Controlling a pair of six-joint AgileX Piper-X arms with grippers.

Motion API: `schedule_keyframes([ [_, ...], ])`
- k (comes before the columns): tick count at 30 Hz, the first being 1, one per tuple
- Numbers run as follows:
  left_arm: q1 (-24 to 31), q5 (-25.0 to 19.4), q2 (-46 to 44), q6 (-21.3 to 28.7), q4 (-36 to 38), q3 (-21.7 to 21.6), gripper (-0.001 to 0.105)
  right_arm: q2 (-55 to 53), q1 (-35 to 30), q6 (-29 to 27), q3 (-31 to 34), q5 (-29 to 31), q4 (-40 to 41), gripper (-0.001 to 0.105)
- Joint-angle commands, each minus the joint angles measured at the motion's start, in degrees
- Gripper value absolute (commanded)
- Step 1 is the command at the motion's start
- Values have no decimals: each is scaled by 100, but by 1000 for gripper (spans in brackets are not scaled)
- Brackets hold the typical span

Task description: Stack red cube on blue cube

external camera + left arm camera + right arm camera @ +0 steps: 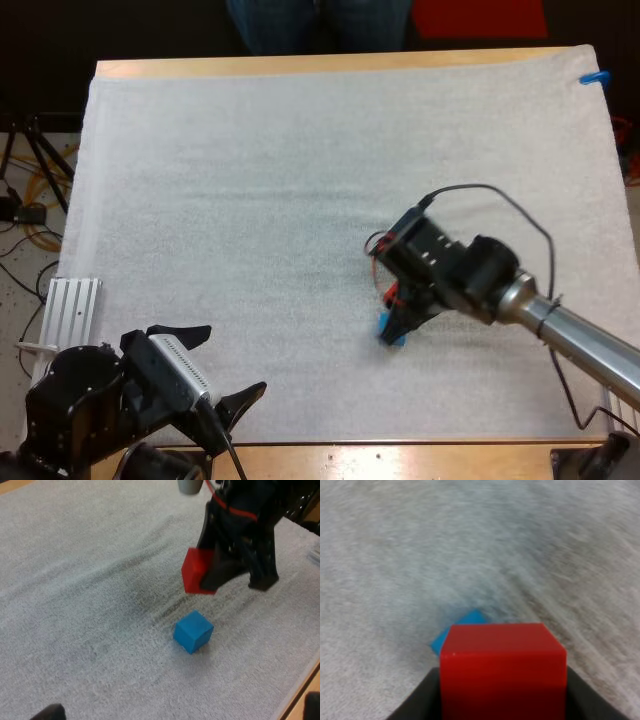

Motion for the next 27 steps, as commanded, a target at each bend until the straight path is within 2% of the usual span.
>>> schedule_keyframes([
  [1, -15, 61, 9, -42, 9, -41, 87, 80, 81, -33, -62, 51, -14, 26],
  [15, -15, 61, 9, -42, 24, -41, 87, 870, 241, -20, -62, 67, -22, 26],
  [27, -15, 61, 9, -42, 24, -41, 87, 929, 241, 483, -47, 26, -267, 26],
])
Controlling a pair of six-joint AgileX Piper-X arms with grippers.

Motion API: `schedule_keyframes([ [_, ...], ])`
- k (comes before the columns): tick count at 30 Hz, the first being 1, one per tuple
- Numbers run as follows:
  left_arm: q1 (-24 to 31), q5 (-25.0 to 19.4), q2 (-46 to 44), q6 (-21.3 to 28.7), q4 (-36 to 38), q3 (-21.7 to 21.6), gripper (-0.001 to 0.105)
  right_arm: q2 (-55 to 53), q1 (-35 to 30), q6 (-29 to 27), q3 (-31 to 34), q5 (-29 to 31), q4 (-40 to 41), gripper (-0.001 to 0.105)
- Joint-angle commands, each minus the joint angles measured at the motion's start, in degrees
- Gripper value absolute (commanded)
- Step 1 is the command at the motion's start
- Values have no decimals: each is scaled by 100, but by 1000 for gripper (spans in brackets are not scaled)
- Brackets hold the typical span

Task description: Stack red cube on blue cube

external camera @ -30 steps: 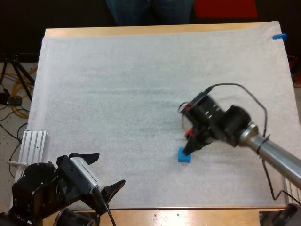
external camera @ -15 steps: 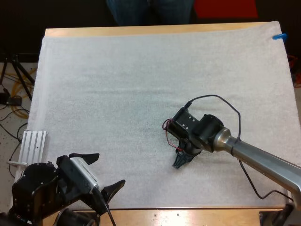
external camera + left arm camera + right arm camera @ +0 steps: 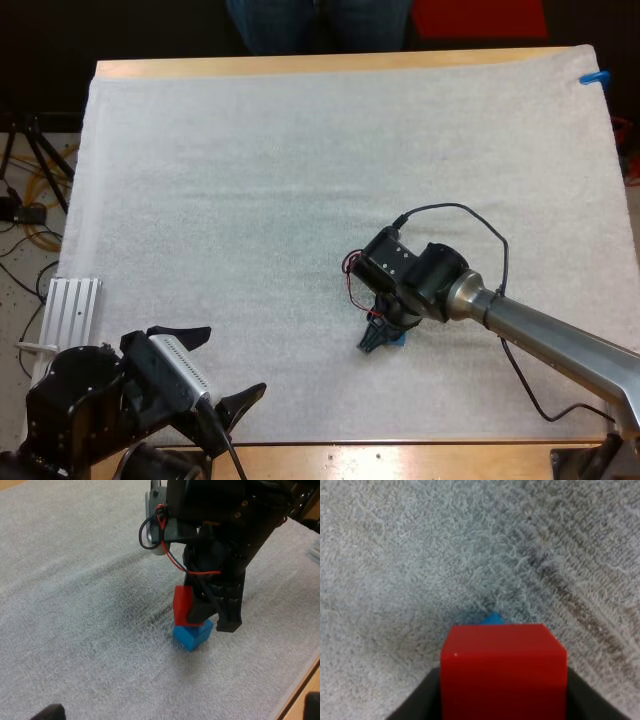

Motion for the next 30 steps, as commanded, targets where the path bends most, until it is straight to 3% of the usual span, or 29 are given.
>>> schedule_keyframes([
  [1, -15, 61, 9, -42, -21, -41, 87, -16, -1, 47, -47, -27, -16, 26],
  [12, -15, 61, 9, 26, -21, -41, 87, -16, -1, 224, -47, -152, 156, 28],
  [22, -15, 61, 9, 44, -21, -41, 87, -16, -1, 242, -47, -135, 153, 54],
  [30, -15, 61, 9, 44, -21, -41, 87, -30, -1, 278, -60, -117, 111, 61],
])
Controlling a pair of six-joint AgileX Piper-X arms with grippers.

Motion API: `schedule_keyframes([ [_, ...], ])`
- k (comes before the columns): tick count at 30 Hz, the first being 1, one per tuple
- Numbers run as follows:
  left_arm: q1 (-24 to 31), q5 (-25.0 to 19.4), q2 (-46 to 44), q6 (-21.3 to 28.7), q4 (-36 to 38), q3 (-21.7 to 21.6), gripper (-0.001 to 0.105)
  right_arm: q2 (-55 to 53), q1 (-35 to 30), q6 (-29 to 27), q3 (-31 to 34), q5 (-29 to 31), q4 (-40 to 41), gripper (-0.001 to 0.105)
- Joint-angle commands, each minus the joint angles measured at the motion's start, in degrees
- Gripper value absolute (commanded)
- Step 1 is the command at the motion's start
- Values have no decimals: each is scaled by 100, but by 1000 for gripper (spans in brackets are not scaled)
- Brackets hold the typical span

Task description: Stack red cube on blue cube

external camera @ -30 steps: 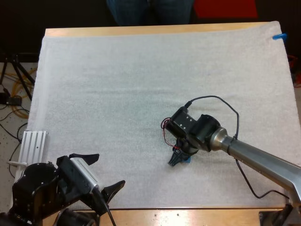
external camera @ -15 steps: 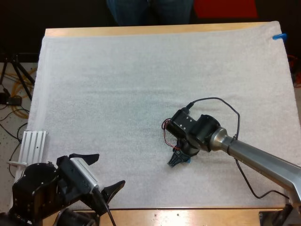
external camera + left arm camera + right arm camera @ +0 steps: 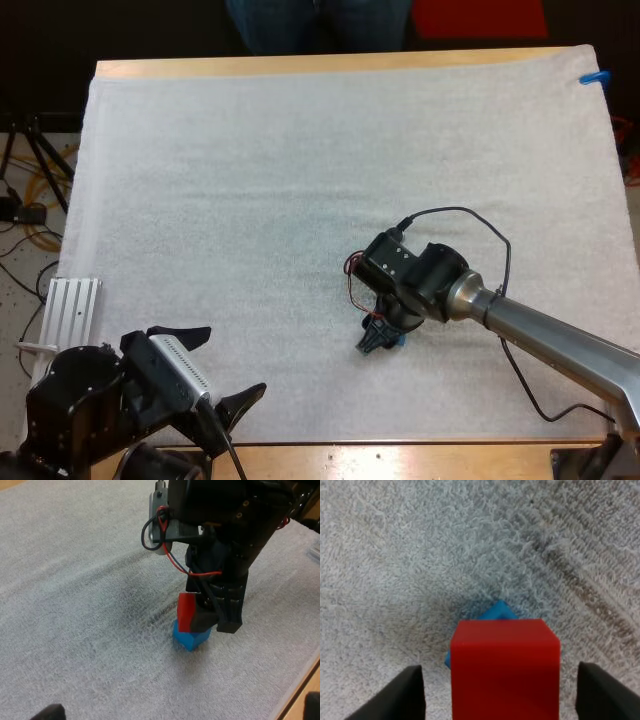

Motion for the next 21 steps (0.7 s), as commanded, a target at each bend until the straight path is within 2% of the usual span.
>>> schedule_keyframes([
  [1, -15, 61, 9, 32, -21, -41, 87, -60, -1, 9, -82, -16, 5, 61],
  [5, -15, 61, 9, 32, -21, -41, 87, -272, -1, 21, -219, -4, -8, 61],
  [11, -15, 61, 9, 32, -60, -41, 87, -696, -70, 21, -506, 642, -4, 61],
  [17, -15, 61, 9, 103, -204, -41, 87, -927, -798, 113, -578, 493, -41, 61],
  [20, 2, -293, 61, 63, -439, -41, 87, -1054, -1284, 113, -578, 437, -199, 61],
  [21, 2, -548, 117, 27, -543, -41, 87, -1124, -1508, 113, -578, 350, -284, 61],
])
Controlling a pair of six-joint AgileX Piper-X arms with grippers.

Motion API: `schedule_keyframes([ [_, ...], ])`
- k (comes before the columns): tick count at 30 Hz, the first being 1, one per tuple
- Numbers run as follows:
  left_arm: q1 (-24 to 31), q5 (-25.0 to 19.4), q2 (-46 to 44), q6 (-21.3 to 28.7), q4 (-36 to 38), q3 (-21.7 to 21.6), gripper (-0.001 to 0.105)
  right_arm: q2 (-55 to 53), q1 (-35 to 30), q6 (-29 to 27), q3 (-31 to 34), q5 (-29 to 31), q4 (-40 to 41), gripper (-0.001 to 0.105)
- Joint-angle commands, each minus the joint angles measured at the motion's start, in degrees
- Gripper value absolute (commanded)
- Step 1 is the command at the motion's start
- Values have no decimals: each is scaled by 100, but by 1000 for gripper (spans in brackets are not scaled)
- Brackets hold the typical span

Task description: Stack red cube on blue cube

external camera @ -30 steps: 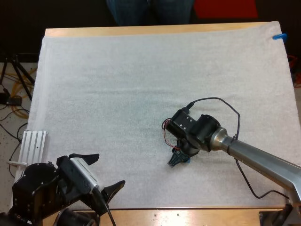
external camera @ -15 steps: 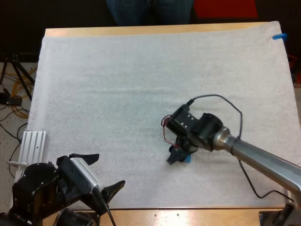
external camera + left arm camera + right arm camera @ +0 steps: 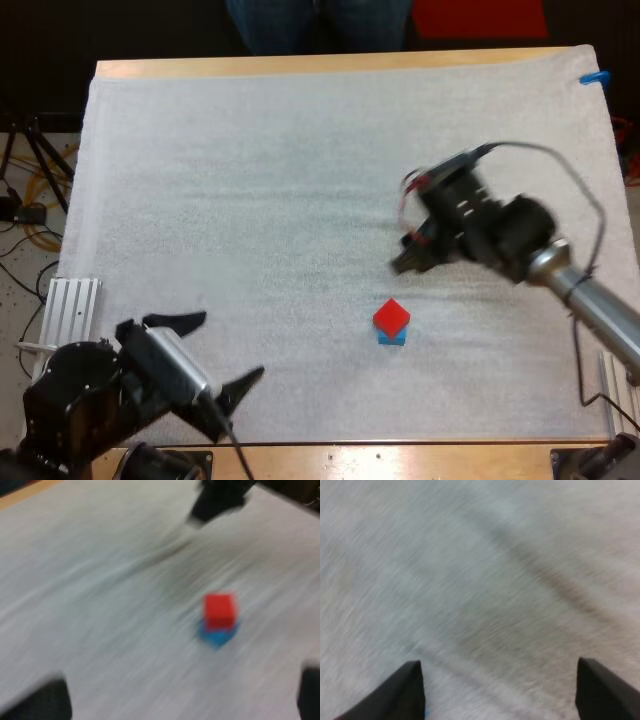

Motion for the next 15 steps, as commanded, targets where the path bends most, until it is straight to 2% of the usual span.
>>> schedule_keyframes([
  [1, 2, -283, 120, -49, -195, -28, 87, -158, -262, -3, -41, -193, -139, 61],
  [4, 2, -536, 408, -49, -466, -28, 87, -334, -845, 49, -41, -370, -169, 61],
  [8, 250, -599, 748, -69, -809, -28, 87, -611, -1550, 14, -11, -462, -105, 61],
  [12, 972, -582, 964, -67, -1184, -28, 87, -1046, -2356, -119, -12, -470, -3, 61],
  [15, 1652, -356, 974, 47, -1284, -28, 87, -1382, -2812, -288, -12, -470, 107, 61],
])
